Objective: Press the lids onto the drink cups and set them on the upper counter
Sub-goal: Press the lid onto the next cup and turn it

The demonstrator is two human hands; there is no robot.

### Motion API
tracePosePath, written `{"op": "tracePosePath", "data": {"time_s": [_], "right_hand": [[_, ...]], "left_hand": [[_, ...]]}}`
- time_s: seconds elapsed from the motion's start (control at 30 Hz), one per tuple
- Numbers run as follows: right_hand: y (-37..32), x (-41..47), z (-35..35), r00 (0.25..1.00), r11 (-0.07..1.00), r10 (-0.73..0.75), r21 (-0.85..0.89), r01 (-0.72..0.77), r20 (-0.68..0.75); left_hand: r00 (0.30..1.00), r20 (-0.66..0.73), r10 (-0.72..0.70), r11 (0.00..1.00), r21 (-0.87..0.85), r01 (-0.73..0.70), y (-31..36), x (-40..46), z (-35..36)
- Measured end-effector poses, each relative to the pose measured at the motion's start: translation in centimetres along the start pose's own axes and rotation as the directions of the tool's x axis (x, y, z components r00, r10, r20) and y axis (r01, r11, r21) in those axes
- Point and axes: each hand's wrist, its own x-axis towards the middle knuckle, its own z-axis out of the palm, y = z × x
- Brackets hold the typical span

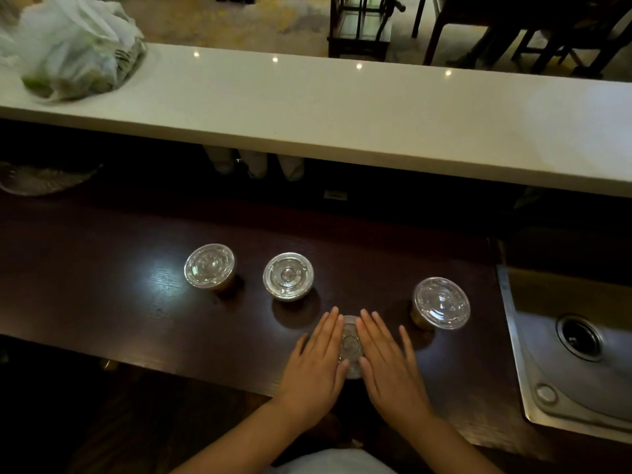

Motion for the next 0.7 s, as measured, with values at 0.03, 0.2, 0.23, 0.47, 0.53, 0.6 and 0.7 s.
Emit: {"op": "tracePosePath", "data": {"time_s": [0.03,0.2,0.23,0.47,0.53,0.6,0.7], "right_hand": [[0.1,-0.1,-0.1,1.000,1.000,0.001,0.003,-0.001,0.001],[1.1,-2.1,-1.2,0.984,0.981,-0.174,0.077,0.176,-0.028],[1.3,-2.3,-1.5,0.973,0.972,-0.229,0.051,0.231,-0.041],[1.9,-1.0,-0.8,0.872,0.914,-0.404,-0.100,0.392,-0.275],[1.9,-0.5,-1.2,0.844,0.891,-0.452,-0.113,0.439,-0.288],[1.7,0.3,-2.2,0.824,0.872,-0.488,-0.110,0.478,-0.289],[1.1,1.3,-3.6,0.816,0.866,-0.494,-0.083,0.494,-0.300]], "left_hand": [[1.000,0.010,0.013,1.000,-0.009,-0.013,-0.1,0.1,-0.1],[0.989,0.046,0.137,0.976,-0.175,-0.127,-0.7,-0.3,-1.2],[0.985,0.048,0.166,0.969,-0.193,-0.154,-0.9,-0.4,-1.3],[0.981,-0.084,0.173,0.939,-0.285,-0.190,-1.6,-0.1,0.0],[0.987,-0.104,0.124,0.915,-0.374,-0.154,-1.4,0.2,0.0],[0.990,-0.122,0.064,0.886,-0.451,-0.113,-1.4,0.5,-0.2],[0.988,-0.154,0.007,0.859,-0.505,-0.084,-1.2,0.8,-1.0]]}}
